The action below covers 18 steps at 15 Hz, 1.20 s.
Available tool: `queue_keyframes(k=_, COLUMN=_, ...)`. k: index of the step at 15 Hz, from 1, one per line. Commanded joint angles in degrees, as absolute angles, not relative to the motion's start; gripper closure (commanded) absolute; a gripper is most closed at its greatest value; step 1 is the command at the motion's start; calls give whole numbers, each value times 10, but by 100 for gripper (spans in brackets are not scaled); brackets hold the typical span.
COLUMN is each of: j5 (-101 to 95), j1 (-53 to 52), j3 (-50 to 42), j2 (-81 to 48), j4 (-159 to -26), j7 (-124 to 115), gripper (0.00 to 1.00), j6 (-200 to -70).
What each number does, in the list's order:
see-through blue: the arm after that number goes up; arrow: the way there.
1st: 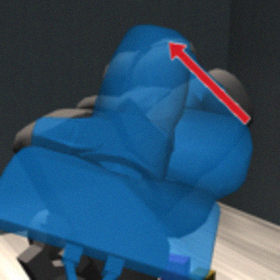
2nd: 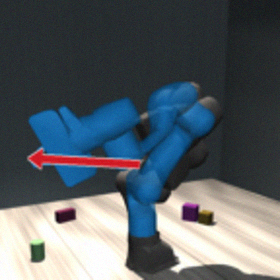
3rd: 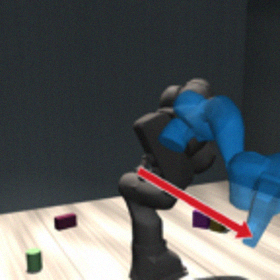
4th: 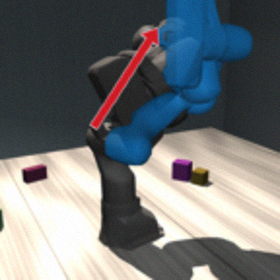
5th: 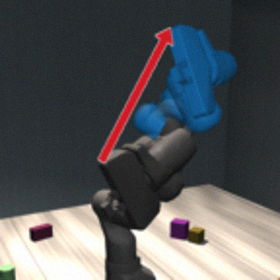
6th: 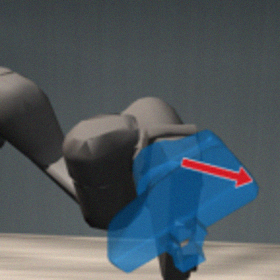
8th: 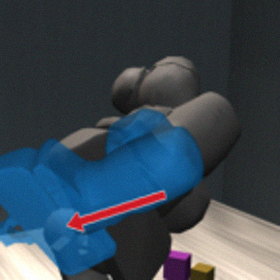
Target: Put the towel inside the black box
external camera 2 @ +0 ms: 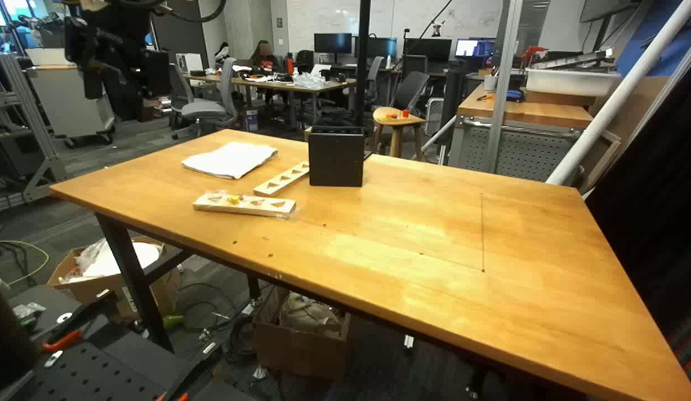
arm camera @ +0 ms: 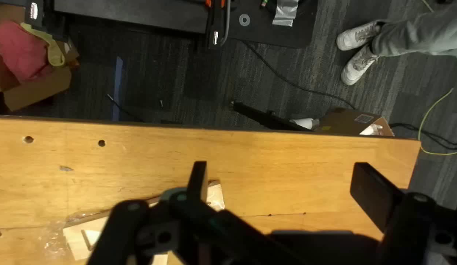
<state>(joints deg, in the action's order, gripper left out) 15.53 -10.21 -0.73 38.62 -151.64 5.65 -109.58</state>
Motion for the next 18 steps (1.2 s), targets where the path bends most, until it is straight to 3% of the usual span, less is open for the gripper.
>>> queue_keyframes(k=1, j5=160, j1=-93, j3=1, j2=386, j4=-1515, j7=61, gripper=0, j6=-1093)
queue_keyframes(k=18, j5=153, j1=-103, j3=25, j2=344, j4=-1483, j7=54, gripper=0, j6=-1105)
